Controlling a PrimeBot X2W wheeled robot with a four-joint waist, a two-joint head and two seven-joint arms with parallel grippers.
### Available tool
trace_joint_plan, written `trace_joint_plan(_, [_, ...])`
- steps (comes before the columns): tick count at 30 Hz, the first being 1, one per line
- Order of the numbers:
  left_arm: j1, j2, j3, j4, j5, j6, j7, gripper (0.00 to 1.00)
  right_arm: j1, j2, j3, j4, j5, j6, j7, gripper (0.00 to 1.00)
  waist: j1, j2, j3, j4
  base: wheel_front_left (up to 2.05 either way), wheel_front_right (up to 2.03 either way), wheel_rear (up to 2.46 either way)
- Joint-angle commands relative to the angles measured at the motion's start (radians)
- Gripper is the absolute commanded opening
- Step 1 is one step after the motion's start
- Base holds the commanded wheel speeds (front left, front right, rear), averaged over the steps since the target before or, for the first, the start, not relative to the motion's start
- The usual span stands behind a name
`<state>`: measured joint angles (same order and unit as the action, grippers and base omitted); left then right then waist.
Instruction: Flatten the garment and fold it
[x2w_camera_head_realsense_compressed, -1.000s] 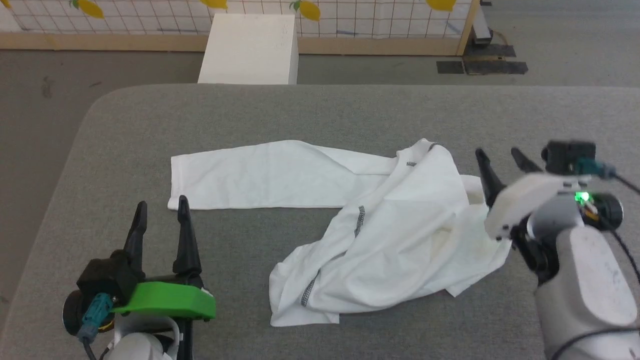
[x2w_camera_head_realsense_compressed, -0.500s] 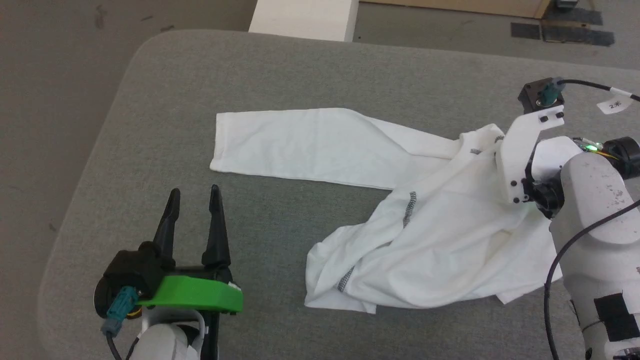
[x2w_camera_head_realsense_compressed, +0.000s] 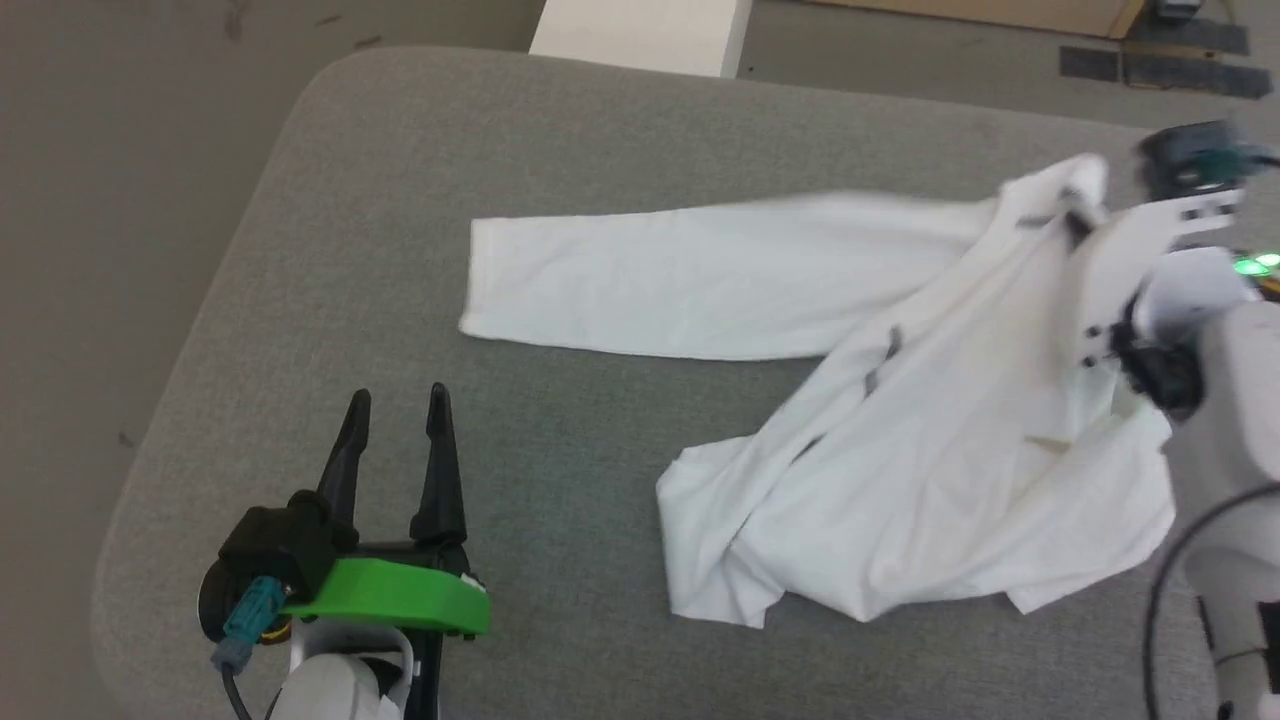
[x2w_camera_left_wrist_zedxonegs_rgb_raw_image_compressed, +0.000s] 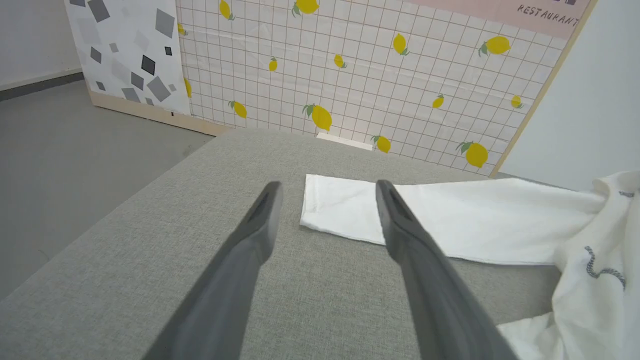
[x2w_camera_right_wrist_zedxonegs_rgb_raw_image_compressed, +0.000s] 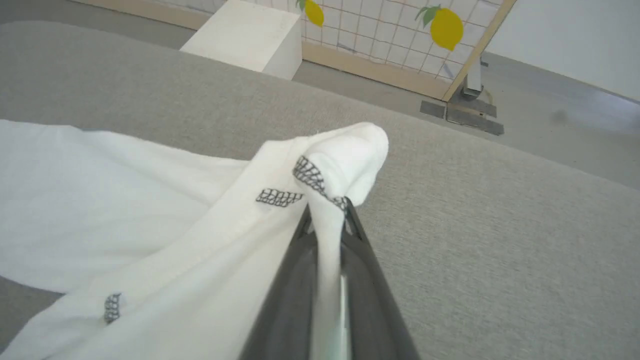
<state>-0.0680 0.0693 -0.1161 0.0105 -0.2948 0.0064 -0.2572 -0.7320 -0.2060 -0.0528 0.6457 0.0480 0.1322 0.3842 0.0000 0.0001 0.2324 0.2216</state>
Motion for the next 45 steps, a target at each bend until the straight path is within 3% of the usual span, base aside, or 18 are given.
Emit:
trace_joint_plan(1, [0.005,-0.004,0.002,0.007,0.006,-0.010,-0.004,1.00,0.034,-0.011,-0.036,-0.035,0.015,-0.002,-0.030,0.00,0.0000,-0.0001,-0.055,-0.048,0.00,0.00,0.00])
trace_joint_plan(6, [0.025,-0.008,0.013,0.021,0.010,-0.017,-0.004,1.00,0.224,0.033,-0.217,-0.224,0.034,-0.002,-0.056,0.00,0.0000,-0.0001,-0.102,-0.087,0.00,0.00,0.00])
trace_joint_plan(9, [0.042,-0.010,0.016,0.029,0.010,-0.023,-0.004,1.00,0.406,0.105,-0.311,-0.355,0.031,-0.002,-0.009,0.00,0.0000,-0.0001,-0.118,-0.108,0.00,0.00,0.00])
trace_joint_plan(13, [0.057,-0.011,0.015,0.040,0.009,-0.029,-0.005,1.00,0.595,0.152,-0.333,-0.466,0.085,-0.002,0.055,0.00,0.0000,-0.0001,-0.123,-0.134,0.00,0.00,0.00])
trace_joint_plan(14, [0.059,-0.011,0.015,0.043,0.008,-0.030,-0.005,1.00,0.620,0.154,-0.319,-0.479,0.111,-0.002,0.056,0.22,0.0000,-0.0001,-0.122,-0.142,0.00,0.00,0.00])
trace_joint_plan(15, [0.061,-0.012,0.012,0.050,0.007,-0.031,-0.004,1.00,0.644,0.155,-0.300,-0.489,0.148,-0.002,0.045,0.97,0.0000,-0.0001,-0.121,-0.148,0.00,0.00,0.00])
trace_joint_plan(16, [0.060,-0.011,0.010,0.055,0.005,-0.032,-0.003,1.00,0.653,0.155,-0.292,-0.495,0.184,-0.002,0.027,1.00,0.0000,-0.0001,-0.119,-0.156,0.00,0.00,0.00])
trace_joint_plan(19, [0.043,-0.010,0.001,0.070,-0.012,-0.046,0.028,1.00,0.652,0.155,-0.292,-0.510,0.225,-0.002,-0.063,1.00,0.0000,-0.0001,-0.120,-0.179,0.00,0.00,0.00])
trace_joint_plan(23, [-0.039,-0.006,-0.049,0.079,-0.041,-0.078,0.168,1.00,0.635,0.156,-0.330,-0.533,0.213,-0.002,-0.143,1.00,0.0000,-0.0001,-0.118,-0.192,0.00,0.00,0.00])
trace_joint_plan(30, [-0.327,0.017,-0.222,0.154,-0.055,-0.122,0.616,1.00,0.616,0.156,-0.361,-0.551,0.200,-0.002,-0.161,1.00,0.0000,-0.0001,-0.084,-0.231,0.00,0.00,0.00])
trace_joint_plan(32, [-0.402,0.015,-0.279,0.179,-0.071,-0.130,0.694,1.00,0.611,0.156,-0.358,-0.545,0.206,-0.002,-0.163,1.00,0.0000,-0.0001,-0.063,-0.247,0.00,0.00,0.00])
trace_joint_plan(37, [-0.539,0.017,-0.387,0.287,-0.086,-0.136,0.786,1.00,0.597,0.156,-0.335,-0.518,0.231,-0.002,-0.177,1.00,0.0000,-0.0001,-0.007,-0.298,0.00,0.00,0.00])
trace_joint_plan(45, [-0.615,0.043,-0.502,0.403,-0.154,-0.137,0.866,1.00,0.575,0.156,-0.331,-0.481,0.229,-0.002,-0.219,1.00,0.0000,-0.0001,0.054,-0.361,0.00,0.00,0.00])
